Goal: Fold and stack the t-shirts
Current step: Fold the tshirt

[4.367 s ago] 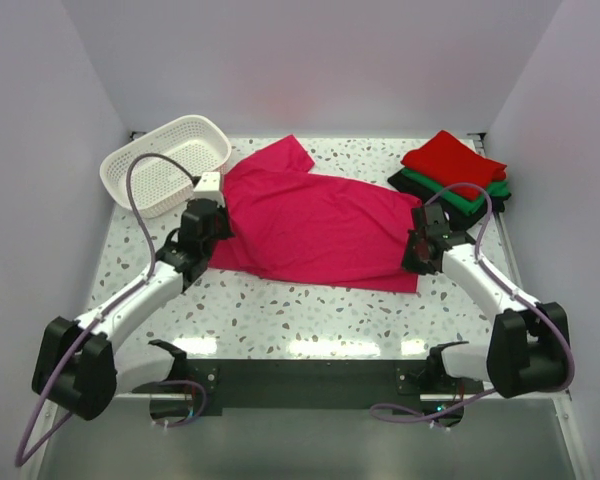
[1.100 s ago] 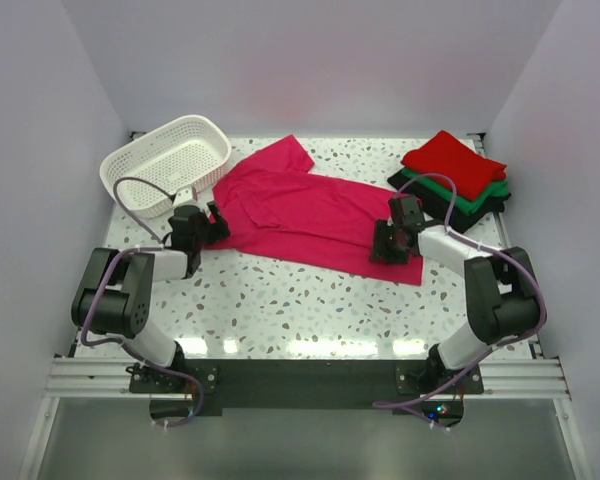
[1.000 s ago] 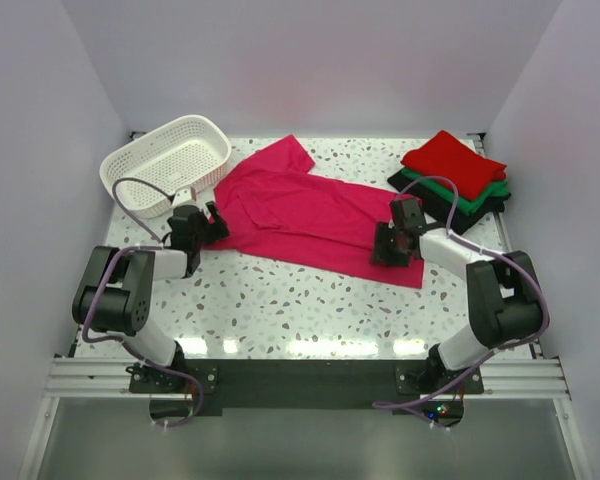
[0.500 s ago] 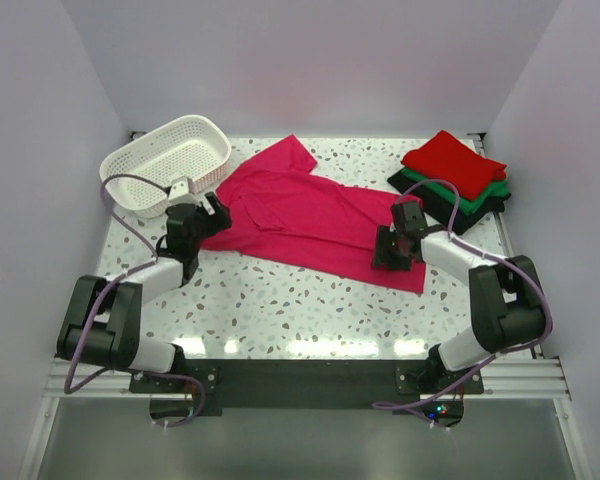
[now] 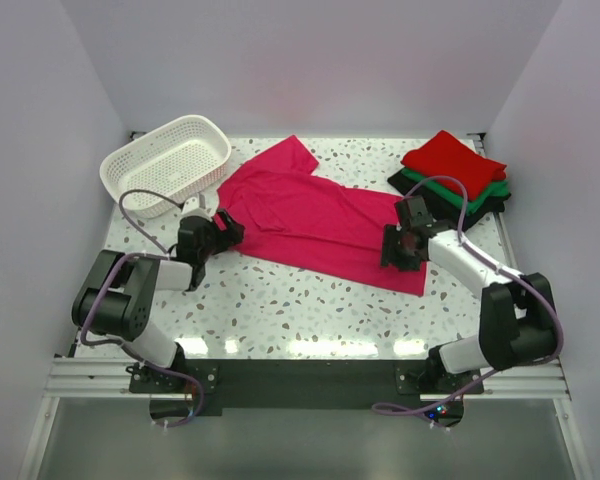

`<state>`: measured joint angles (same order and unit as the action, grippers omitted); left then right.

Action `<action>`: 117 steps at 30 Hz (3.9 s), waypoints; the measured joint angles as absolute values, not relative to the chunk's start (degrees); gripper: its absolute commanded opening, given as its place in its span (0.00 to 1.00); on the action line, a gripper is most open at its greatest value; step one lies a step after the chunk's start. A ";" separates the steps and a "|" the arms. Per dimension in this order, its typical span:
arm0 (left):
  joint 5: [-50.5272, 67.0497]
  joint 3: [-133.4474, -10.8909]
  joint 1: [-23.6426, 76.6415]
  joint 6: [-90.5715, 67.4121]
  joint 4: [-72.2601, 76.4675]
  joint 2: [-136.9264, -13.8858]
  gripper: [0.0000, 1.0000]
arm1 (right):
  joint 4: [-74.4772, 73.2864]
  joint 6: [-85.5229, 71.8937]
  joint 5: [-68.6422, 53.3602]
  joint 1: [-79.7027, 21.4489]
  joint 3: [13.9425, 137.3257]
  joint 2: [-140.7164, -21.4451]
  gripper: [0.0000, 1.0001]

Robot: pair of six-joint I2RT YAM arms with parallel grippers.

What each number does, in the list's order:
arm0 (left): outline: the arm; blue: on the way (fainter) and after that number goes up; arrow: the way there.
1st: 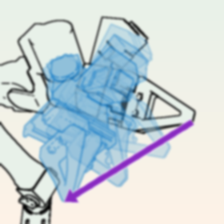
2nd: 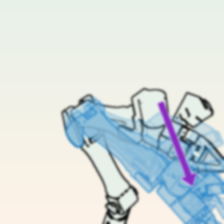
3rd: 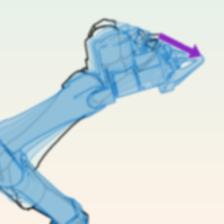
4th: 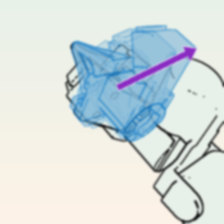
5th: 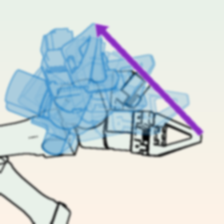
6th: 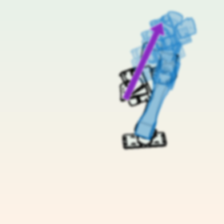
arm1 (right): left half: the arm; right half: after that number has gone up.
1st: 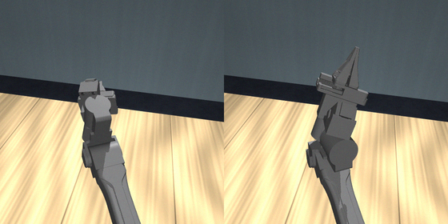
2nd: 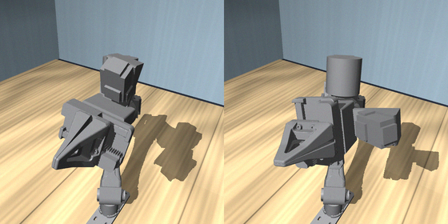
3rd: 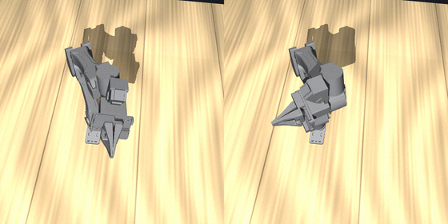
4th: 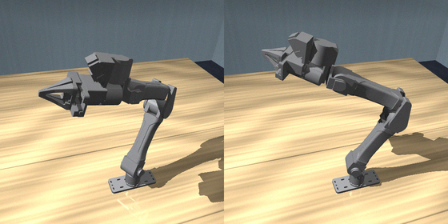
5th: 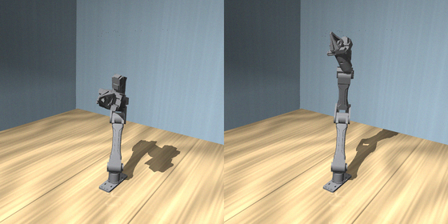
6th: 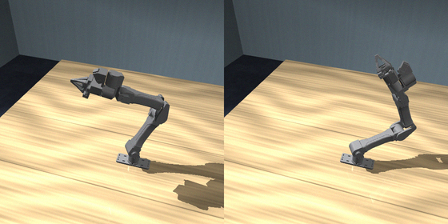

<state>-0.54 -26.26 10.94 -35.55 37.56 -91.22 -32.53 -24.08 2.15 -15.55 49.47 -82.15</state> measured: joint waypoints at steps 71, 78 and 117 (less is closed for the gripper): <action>2.81 -39.68 19.64 -30.79 37.95 -102.45 0.49 | -29.89 -23.24 -1.28 -16.19 54.63 -85.01 0.52; 2.44 -41.74 20.18 -30.72 36.21 -104.53 0.40 | -29.91 -23.00 -1.28 -16.19 54.63 -85.01 0.52; 3.49 -56.49 25.91 -27.35 33.21 -114.02 0.00 | -29.93 -22.85 -1.26 -16.19 54.63 -85.01 0.53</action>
<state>3.49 -56.49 25.91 -27.35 33.21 -114.02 -29.93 -22.85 -1.26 -16.19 54.63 -85.01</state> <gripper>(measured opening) 0.019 0.528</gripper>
